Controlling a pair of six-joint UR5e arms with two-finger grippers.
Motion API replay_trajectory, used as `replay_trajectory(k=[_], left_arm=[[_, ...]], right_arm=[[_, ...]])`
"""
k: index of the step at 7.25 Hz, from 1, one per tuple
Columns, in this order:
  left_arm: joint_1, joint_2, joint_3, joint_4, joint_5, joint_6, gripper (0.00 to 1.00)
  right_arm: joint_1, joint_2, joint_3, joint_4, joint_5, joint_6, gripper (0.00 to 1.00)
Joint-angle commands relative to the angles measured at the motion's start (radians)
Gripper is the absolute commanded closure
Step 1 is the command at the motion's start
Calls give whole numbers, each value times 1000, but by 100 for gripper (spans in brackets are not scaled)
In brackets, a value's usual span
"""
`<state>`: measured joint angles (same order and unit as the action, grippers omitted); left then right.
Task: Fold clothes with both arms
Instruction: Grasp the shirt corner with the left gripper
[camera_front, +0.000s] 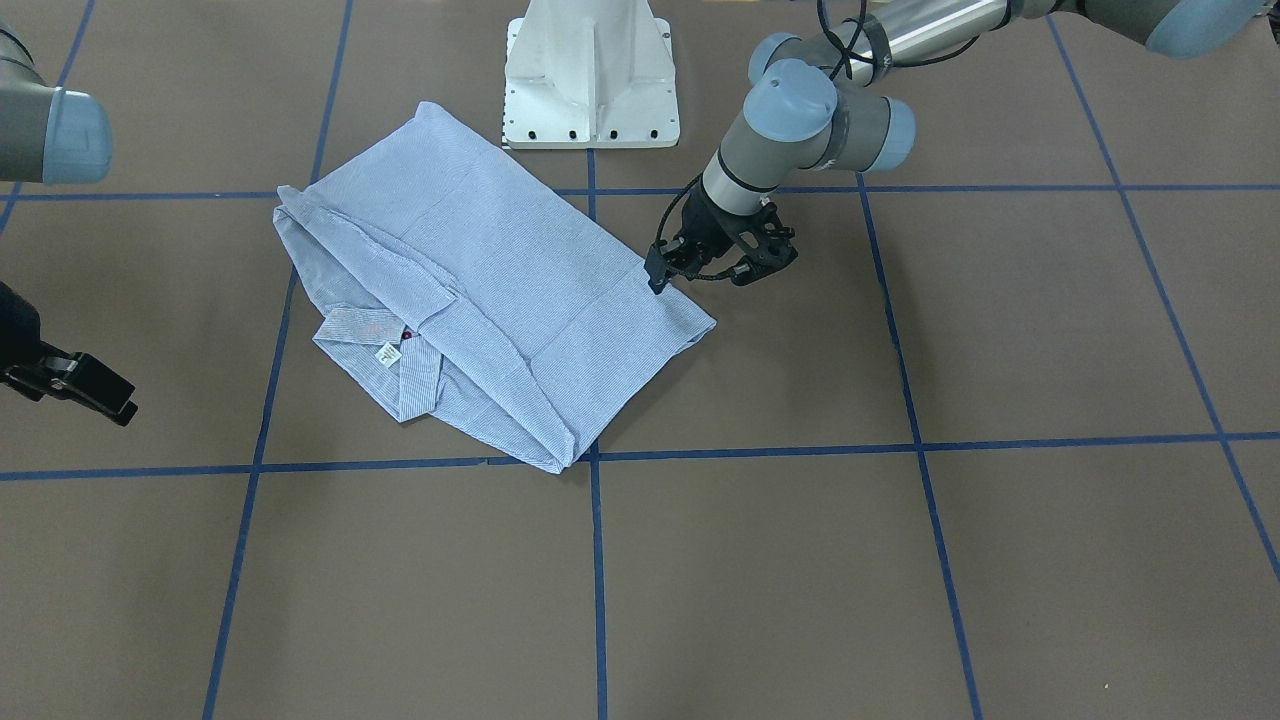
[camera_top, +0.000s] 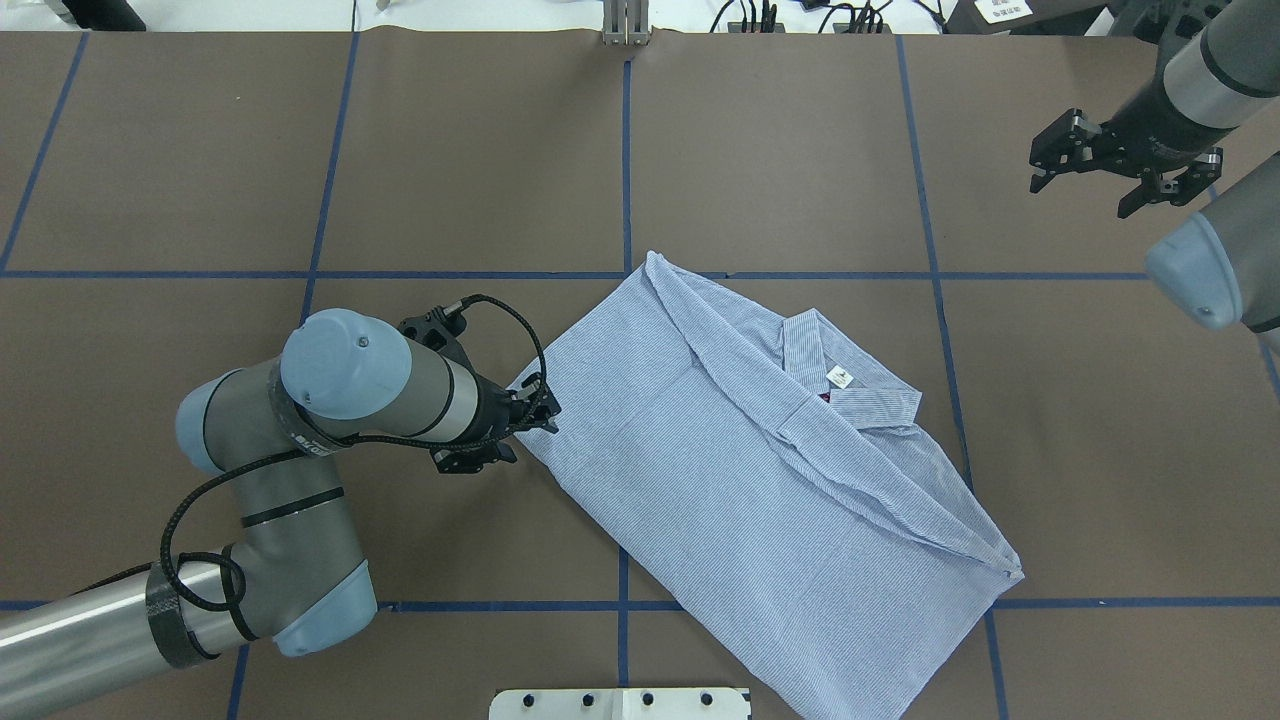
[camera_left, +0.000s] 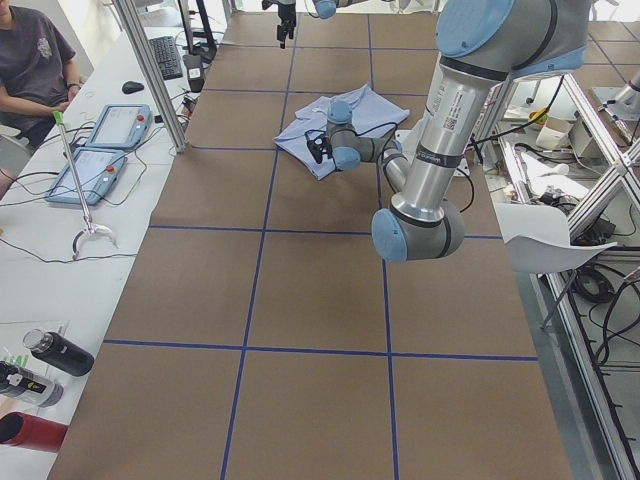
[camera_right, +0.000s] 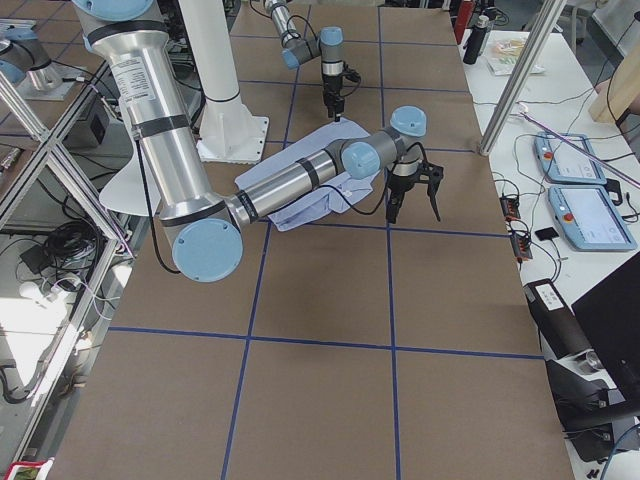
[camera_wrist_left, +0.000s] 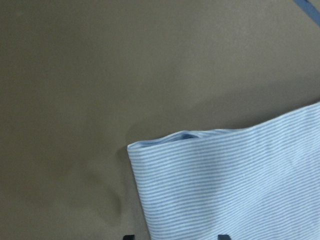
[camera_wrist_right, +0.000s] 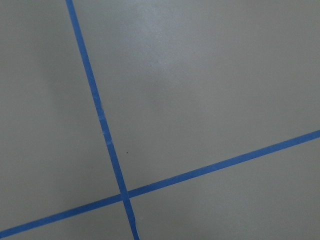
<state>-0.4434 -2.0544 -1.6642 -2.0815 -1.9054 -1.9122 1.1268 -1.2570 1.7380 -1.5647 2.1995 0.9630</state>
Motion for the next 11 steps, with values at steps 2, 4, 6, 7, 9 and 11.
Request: replay_trajectory(k=[2, 4, 6, 7, 9, 11], left_arm=[[26, -9, 3, -2, 0, -39, 53], [26, -9, 9, -28, 0, -37, 59], [26, -9, 14, -28, 0, -33, 62], [25, -10, 15, -29, 2, -33, 62], [25, -18, 15, -29, 9, -33, 66], [25, -20, 14, -29, 26, -33, 86]], right_arm=[[2, -1, 0, -2, 0, 0, 0], [7, -1, -3, -2, 0, 0, 0], [11, -2, -5, -2, 2, -1, 0], [10, -2, -5, -2, 2, -3, 0], [13, -2, -5, -2, 0, -3, 0], [19, -24, 6, 0, 0, -6, 0]])
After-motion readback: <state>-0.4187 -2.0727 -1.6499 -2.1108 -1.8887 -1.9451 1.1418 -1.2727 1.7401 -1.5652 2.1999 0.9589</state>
